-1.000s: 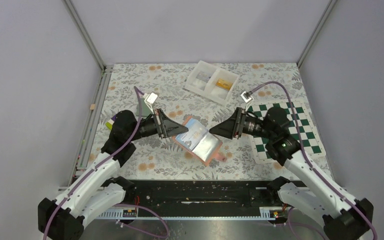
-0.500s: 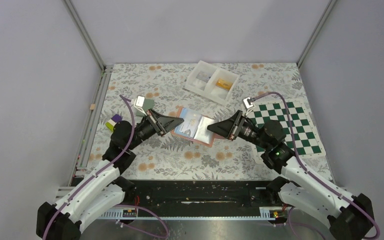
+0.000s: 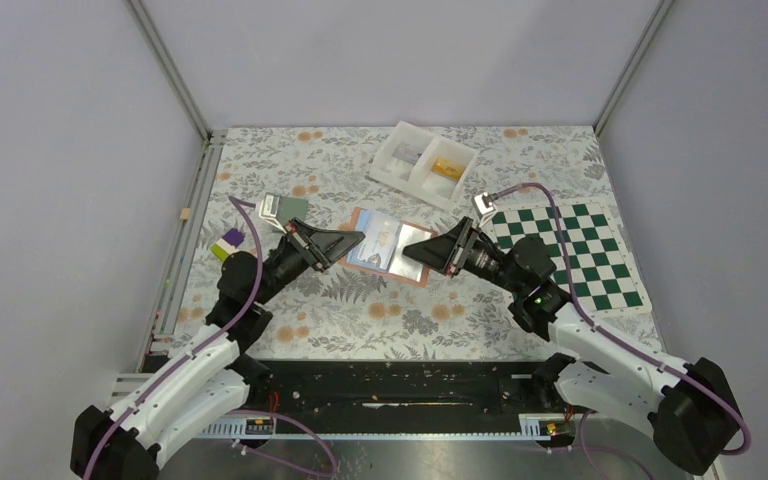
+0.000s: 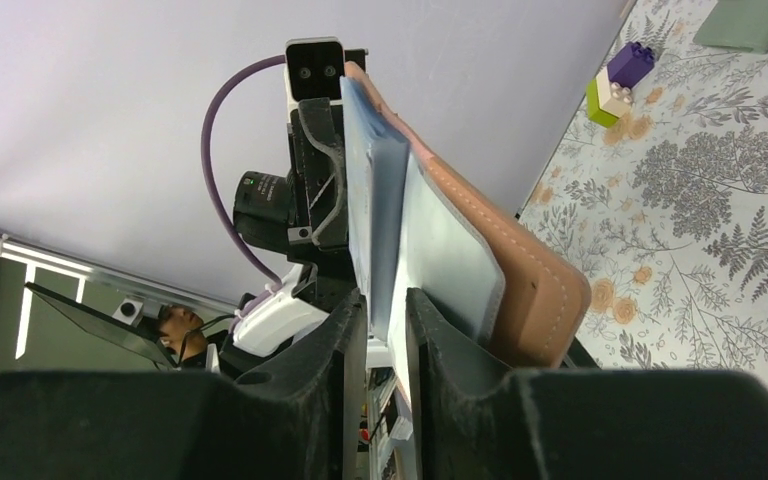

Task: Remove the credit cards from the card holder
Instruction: Remove the credit card from the card holder, then place the credit card in the storage box.

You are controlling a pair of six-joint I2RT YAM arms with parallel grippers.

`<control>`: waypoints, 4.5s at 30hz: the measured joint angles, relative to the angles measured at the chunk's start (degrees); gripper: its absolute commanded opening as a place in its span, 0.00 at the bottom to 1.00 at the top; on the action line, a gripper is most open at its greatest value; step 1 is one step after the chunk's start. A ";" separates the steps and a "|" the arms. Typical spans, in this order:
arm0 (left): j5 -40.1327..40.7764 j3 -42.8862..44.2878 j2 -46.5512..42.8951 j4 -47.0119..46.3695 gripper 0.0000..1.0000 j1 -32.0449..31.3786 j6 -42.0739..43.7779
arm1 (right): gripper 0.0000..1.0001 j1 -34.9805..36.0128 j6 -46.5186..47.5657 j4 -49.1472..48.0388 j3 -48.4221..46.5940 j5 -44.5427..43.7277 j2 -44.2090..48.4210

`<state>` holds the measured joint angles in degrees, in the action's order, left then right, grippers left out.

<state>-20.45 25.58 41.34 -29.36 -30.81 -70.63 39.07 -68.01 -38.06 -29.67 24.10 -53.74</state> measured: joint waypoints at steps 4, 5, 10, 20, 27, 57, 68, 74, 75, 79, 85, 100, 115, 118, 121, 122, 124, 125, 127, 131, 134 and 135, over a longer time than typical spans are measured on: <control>0.00 0.00 0.15 -1.07 0.00 -0.28 -0.44 | 0.26 0.35 -1.55 -3.80 0.13 0.37 -2.56; 0.00 -0.02 0.15 -1.18 0.00 -0.33 -0.48 | 0.27 0.57 -1.97 -4.74 0.17 0.48 -3.13; 0.15 -0.31 0.00 -1.18 0.00 -0.55 -0.81 | 0.31 1.03 -2.67 -6.21 0.24 0.42 -3.32; 0.81 -0.87 -0.52 -1.44 0.00 -0.98 -2.34 | 0.30 1.14 -2.67 -6.23 0.35 -0.74 -2.58; 1.25 -0.87 -0.52 -2.03 0.00 -1.36 -3.21 | 0.30 1.40 -2.86 -7.74 0.35 -0.90 -3.32; 3.98 -1.73 -1.05 -3.06 0.00 -2.67 -3.85 | 0.21 1.88 -7.48 -20.04 0.66 -0.87 -10.25; 4.13 -1.70 -1.51 -0.68 0.00 -2.93 -2.36 | 0.25 1.95 -7.52 -20.48 1.60 -1.14 -9.75; 4.09 -1.16 -0.72 0.59 0.00 -3.13 -1.27 | 0.00 1.95 -6.64 -18.56 1.60 -1.18 -9.70; 4.15 -0.96 -0.70 1.03 0.00 -3.15 -0.96 | 0.00 1.92 -6.54 -17.81 1.60 -1.22 -9.70; 4.55 -0.90 -1.22 3.02 0.00 -3.17 -0.22 | 0.00 1.92 -5.86 -15.47 1.60 -1.95 -8.94; 2.75 -0.83 -1.68 5.09 0.00 -1.84 -1.25 | 0.00 2.14 -1.68 -8.52 1.60 -2.45 -2.45; 2.08 2.05 -4.63 13.55 0.00 0.46 2.64 | 0.00 0.09 3.30 1.40 2.36 -2.14 6.16; 8.13 5.90 -10.38 32.24 0.00 1.25 21.90 | 0.00 -2.89 12.20 17.73 2.32 -6.51 14.19; 11.74 7.61 -13.03 38.05 0.00 1.25 27.91 | 0.00 -3.04 14.53 22.21 1.42 -10.58 13.29; 15.89 9.40 -15.65 43.43 0.00 1.25 33.77 | 0.00 -3.23 16.02 24.28 -0.39 -14.64 10.23; 17.40 10.16 -16.35 45.09 0.00 1.25 35.69 | 0.00 -3.26 16.26 24.28 -1.01 -15.91 8.76; 20.20 11.58 -16.96 47.63 0.00 1.25 39.21 | 0.00 -3.30 16.41 23.98 -1.84 -17.92 5.55; 21.64 12.24 -17.03 48.89 0.00 1.25 40.96 | 0.00 -3.34 16.63 23.63 -2.14 -18.67 3.76; 24.02 13.09 -17.03 51.17 0.00 1.25 44.04 | 0.00 -3.48 18.23 23.61 -3.72 -19.02 -0.98; 26.97 13.86 -17.27 54.27 0.00 1.25 48.43 | 0.00 -3.69 20.46 27.12 -11.43 -20.76 -9.35; 27.61 13.79 -18.14 55.52 0.00 1.25 49.48 | 0.00 -4.00 20.63 26.34 -16.37 -23.08 -12.72; 27.58 13.79 -18.47 55.65 0.00 1.25 49.68 | 0.00 -4.15 20.96 26.14 -17.97 -23.23 -13.99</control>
<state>7.14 39.38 22.87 26.28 -29.56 -20.95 34.92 -47.05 -11.92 -47.64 0.86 -67.72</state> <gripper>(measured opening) 0.056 0.012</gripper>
